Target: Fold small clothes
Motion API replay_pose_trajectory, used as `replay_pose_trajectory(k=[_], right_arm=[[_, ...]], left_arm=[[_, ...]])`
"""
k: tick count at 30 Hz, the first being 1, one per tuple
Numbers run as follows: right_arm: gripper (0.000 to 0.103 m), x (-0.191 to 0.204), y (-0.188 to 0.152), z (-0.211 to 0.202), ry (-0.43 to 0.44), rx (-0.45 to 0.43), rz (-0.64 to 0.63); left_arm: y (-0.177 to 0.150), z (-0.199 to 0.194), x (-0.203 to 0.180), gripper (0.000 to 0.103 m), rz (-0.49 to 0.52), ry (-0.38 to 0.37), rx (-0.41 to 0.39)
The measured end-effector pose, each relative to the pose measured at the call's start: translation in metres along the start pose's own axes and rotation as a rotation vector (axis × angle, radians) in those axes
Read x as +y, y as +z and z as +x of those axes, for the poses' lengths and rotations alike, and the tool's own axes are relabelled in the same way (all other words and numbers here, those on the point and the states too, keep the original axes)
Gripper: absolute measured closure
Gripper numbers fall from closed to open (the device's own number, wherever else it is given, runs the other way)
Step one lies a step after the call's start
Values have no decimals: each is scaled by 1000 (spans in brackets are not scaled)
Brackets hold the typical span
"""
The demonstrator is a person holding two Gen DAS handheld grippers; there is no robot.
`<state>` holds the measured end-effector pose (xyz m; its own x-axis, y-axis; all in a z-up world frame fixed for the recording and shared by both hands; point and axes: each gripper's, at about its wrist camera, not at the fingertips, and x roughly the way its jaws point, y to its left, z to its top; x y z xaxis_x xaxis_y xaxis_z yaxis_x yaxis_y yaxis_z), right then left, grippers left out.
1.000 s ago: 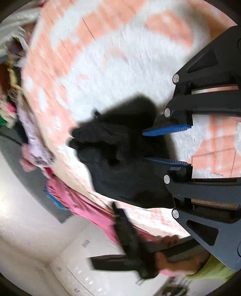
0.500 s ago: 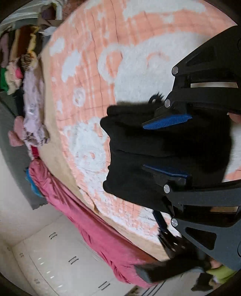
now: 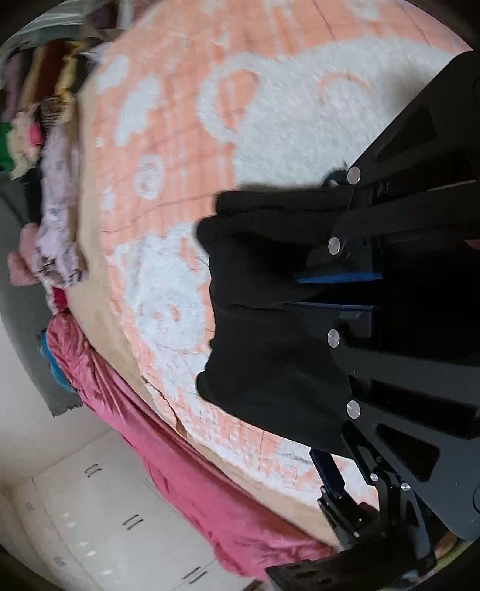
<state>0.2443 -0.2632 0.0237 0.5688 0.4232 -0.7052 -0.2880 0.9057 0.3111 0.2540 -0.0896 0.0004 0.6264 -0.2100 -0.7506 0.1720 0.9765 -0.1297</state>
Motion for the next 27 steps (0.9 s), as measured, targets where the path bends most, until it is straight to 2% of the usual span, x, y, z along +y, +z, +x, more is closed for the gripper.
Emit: replay_pose_trajectory(k=[4,8,11,13,16,20,26,27], right_arm=[[100,1,6,-13,-76,-38,-60],[100,-11,-4,18,-168,44,-77],[99,-19,-9,30,-179,52,-61],[96,-21,-8,26,-166,39,-58],[84,-28,-4,7,-122,4,-12],[84,-36,-9,-25,-16,-27,40],[83,-28,-26,-47,104,0,48],[79,-28,-28,-48,114,11,53]], left_arm=[[1,-2,-3,45,-2,-24,-3],[2,5,-11,43,4,-21,9],[1,10,-16,41,16,-10,5],[2,13,-16,39,7,-6,7],[2,13,-13,39,-6,-7,9],[0,13,-11,39,-14,-10,6],[-1,12,-11,39,-33,-8,7],[-1,11,-11,39,-33,-7,7]])
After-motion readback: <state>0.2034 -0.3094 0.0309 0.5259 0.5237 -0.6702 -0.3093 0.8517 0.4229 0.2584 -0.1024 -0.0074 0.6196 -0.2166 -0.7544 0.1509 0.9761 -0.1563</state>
